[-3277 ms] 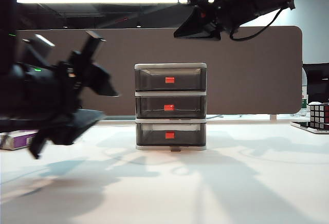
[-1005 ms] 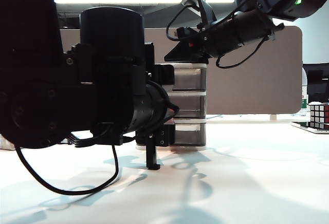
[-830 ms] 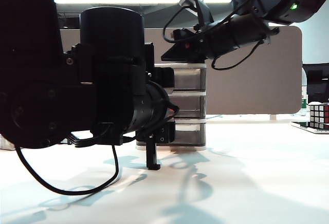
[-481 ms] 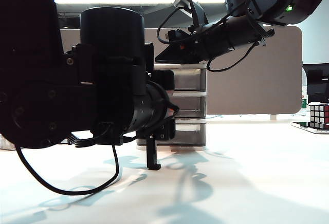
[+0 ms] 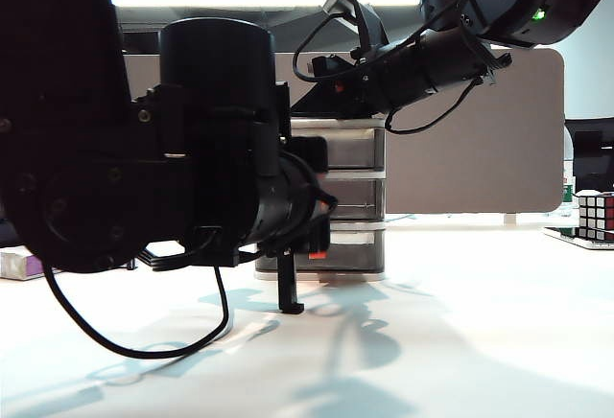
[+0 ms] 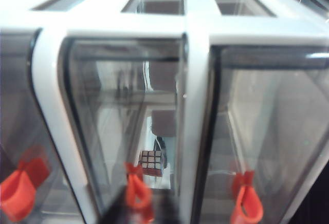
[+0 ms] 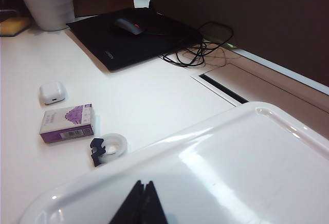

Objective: Open the second layer of the drawer on the table, pick up the earphone case on the table and put it in, and finally close the drawer.

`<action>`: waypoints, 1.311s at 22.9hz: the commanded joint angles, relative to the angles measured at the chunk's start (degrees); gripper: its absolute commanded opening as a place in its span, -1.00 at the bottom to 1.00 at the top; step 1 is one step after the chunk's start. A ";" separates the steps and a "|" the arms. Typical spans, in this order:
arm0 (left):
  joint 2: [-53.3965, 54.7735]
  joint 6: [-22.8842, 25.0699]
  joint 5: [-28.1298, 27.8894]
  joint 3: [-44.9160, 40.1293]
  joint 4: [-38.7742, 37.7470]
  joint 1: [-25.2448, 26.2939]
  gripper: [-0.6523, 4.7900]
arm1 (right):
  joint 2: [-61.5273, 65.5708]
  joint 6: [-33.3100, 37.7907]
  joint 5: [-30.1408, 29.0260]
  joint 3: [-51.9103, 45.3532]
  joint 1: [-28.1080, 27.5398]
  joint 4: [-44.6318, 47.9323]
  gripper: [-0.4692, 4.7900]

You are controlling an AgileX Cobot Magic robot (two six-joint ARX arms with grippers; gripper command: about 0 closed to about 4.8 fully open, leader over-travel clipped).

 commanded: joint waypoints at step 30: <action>-5.29 8.15 -10.95 -9.70 1.57 -13.70 -0.78 | 1.03 0.74 3.39 -0.79 -0.02 -12.57 -0.84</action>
